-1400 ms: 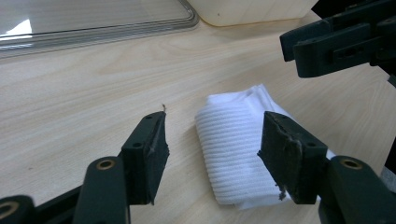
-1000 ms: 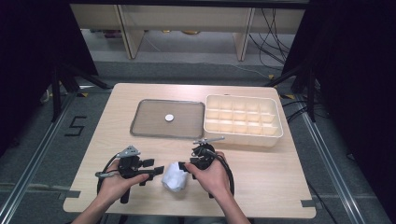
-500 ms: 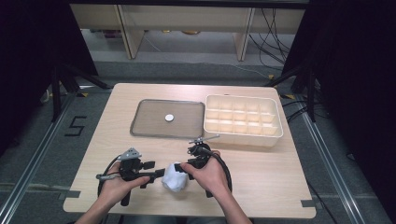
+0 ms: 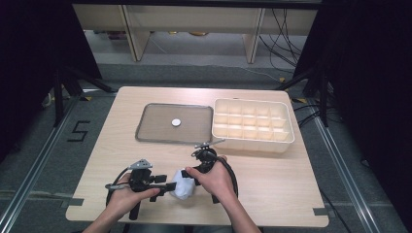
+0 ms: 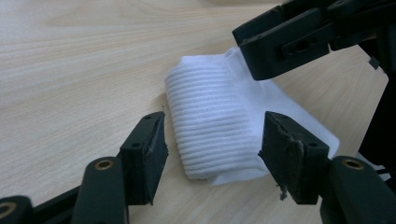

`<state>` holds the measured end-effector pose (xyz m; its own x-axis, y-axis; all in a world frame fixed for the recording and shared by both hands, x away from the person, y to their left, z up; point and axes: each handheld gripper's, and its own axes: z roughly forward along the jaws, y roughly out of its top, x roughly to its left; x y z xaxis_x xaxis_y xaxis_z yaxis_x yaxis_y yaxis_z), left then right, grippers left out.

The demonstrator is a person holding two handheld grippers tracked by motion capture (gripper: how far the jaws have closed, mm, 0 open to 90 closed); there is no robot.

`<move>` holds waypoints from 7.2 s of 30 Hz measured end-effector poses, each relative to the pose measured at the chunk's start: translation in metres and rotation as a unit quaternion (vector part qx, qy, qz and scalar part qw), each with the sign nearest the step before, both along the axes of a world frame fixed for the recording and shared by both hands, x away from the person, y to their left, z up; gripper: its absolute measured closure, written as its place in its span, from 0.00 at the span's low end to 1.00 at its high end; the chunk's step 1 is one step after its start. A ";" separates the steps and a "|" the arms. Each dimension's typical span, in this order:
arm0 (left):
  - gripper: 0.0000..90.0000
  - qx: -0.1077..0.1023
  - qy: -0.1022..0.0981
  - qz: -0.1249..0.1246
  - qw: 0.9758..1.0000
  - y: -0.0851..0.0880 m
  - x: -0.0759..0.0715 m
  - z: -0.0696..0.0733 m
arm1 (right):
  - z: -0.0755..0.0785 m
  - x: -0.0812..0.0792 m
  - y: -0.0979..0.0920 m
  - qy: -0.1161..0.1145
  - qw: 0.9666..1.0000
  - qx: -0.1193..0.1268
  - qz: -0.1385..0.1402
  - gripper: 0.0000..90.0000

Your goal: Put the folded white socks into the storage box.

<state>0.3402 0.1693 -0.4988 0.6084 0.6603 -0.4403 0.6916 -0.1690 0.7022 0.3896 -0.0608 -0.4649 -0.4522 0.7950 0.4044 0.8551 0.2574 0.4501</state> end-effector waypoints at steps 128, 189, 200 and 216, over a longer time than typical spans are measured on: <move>0.44 0.022 -0.190 0.094 0.977 0.040 -0.009 -0.024 | 0.024 0.005 -0.048 -0.106 0.992 0.058 -0.026 0.76; 0.45 0.013 -0.181 0.106 0.978 0.042 -0.010 -0.024 | 0.063 0.027 -0.103 -0.181 0.976 0.060 -0.103 0.75; 0.45 0.016 -0.184 0.105 0.977 0.041 -0.010 -0.024 | 0.069 0.035 -0.109 -0.187 0.973 0.056 -0.120 0.75; 0.45 0.015 -0.183 0.103 0.978 0.041 -0.010 -0.024 | 0.071 0.053 -0.109 -0.193 0.970 0.049 -0.138 0.75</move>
